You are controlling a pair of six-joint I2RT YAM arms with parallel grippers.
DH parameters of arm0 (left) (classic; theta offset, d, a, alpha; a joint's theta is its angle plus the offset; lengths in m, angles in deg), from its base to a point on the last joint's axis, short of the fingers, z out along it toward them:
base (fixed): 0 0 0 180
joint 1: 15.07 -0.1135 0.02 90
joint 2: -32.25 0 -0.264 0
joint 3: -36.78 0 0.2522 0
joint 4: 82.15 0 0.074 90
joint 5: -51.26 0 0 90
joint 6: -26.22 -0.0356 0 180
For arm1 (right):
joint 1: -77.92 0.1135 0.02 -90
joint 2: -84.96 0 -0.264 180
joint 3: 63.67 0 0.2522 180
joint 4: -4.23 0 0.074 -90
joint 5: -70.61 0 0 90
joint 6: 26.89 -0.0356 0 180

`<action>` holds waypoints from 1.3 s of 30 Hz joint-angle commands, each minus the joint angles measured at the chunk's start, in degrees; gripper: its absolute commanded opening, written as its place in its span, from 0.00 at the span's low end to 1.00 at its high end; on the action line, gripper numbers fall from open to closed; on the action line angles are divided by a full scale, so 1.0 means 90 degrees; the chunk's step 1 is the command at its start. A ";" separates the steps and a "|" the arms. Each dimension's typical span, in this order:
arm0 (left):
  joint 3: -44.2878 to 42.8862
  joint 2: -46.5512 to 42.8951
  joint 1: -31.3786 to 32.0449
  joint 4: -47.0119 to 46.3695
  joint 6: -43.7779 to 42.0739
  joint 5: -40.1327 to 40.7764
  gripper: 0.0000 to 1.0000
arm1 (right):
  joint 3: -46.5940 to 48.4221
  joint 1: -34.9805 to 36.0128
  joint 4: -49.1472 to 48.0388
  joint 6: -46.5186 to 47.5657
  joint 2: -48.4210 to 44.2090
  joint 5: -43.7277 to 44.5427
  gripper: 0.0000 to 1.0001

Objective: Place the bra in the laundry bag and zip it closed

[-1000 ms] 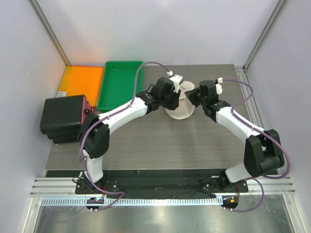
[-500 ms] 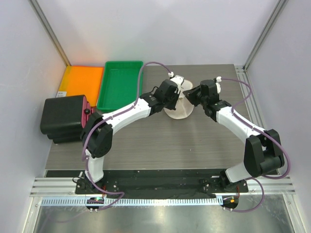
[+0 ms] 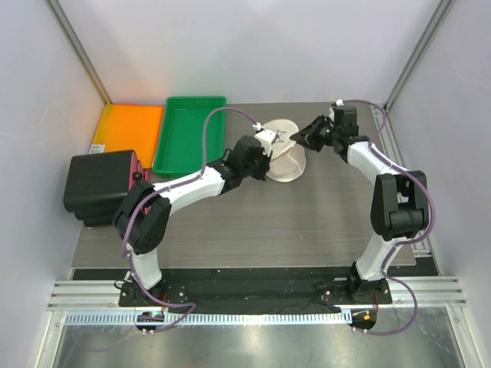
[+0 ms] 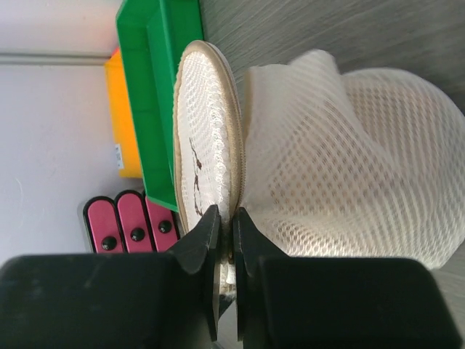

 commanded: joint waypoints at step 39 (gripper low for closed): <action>0.0544 -0.0179 -0.0007 -0.1414 0.0455 -0.1465 0.00 | -0.1629 0.1540 -0.0283 -0.0512 -0.1512 0.2555 0.35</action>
